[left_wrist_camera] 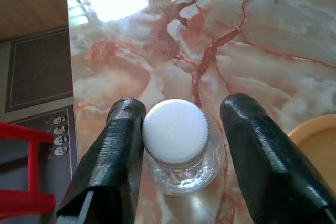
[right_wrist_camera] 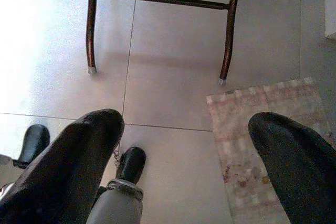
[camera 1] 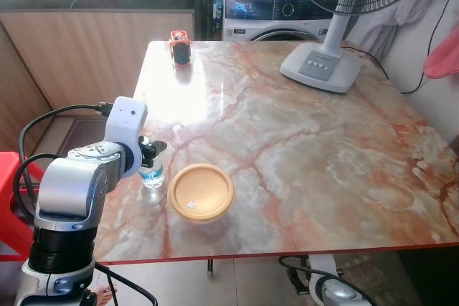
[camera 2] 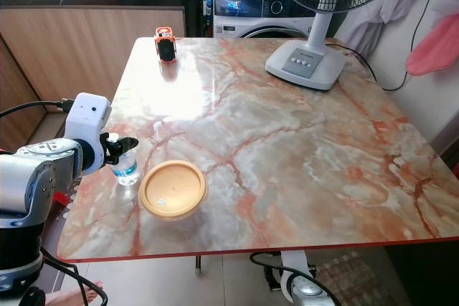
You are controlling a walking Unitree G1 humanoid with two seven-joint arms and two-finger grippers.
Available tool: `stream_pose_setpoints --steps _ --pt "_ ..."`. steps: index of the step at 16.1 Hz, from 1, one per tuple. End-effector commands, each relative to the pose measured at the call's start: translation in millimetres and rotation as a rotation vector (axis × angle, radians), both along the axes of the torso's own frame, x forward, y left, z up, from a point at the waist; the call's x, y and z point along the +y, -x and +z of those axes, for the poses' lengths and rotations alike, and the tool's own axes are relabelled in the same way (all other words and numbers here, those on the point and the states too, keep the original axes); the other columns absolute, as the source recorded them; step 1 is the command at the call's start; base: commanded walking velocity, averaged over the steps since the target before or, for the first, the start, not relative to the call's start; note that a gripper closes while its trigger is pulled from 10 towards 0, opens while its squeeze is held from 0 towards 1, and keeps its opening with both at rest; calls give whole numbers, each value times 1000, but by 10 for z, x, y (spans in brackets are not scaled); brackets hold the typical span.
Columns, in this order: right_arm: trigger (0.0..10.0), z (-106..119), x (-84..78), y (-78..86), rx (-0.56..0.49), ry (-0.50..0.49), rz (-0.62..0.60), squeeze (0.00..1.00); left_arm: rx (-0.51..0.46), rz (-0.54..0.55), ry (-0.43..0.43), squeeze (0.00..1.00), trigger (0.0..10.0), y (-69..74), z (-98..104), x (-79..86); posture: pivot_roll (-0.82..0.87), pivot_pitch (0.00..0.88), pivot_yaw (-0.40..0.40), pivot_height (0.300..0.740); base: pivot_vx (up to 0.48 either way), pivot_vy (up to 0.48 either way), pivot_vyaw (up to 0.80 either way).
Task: Restocking fridge
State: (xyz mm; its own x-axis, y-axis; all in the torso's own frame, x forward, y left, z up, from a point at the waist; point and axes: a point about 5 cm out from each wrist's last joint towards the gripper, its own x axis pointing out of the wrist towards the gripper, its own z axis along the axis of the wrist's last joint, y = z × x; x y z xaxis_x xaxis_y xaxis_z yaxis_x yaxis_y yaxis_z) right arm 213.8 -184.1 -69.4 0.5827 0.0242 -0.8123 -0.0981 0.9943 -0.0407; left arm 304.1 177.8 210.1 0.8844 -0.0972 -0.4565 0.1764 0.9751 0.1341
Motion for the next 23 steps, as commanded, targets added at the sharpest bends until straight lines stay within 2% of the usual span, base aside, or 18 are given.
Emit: stream_pose_setpoints --steps 1,14,17,18,19,20,21,23 --pt "10000 0 -18 3 3 7 4 0 15 -10 -7 0 0 6 -27 -27 161 14 -71 740 0 0 0" --pt "10000 -2 -25 9 12 4 22 0 13 35 -21 0 0 19 -58 8 157 16 -74 740 0 0 0" --pt "10000 -1 -35 9 5 6 -4 0 -78 104 -37 0 0 -37 54 96 157 17 -75 740 0 0 0" --pt "10000 -2 -37 10 7 9 -1 0 -188 158 -35 0 0 -94 160 146 156 16 -76 740 0 0 0" --pt "10000 -2 -37 11 7 9 -1 0 -248 167 -69 0 3373 -107 217 155 156 16 -76 740 0 0 0" --pt "10000 -4 -39 16 7 7 -5 0 -313 175 -46 0 10000 -110 271 128 152 15 -75 740 0 0 0" --pt "10000 -5 -40 17 7 6 -6 0 -369 175 -20 0 10000 -119 294 100 153 14 -73 740 0 0 0" --pt "10000 -8 -42 24 8 6 -7 0 -461 164 -44 0 10000 -125 288 49 151 8 -73 740 0 0 0"
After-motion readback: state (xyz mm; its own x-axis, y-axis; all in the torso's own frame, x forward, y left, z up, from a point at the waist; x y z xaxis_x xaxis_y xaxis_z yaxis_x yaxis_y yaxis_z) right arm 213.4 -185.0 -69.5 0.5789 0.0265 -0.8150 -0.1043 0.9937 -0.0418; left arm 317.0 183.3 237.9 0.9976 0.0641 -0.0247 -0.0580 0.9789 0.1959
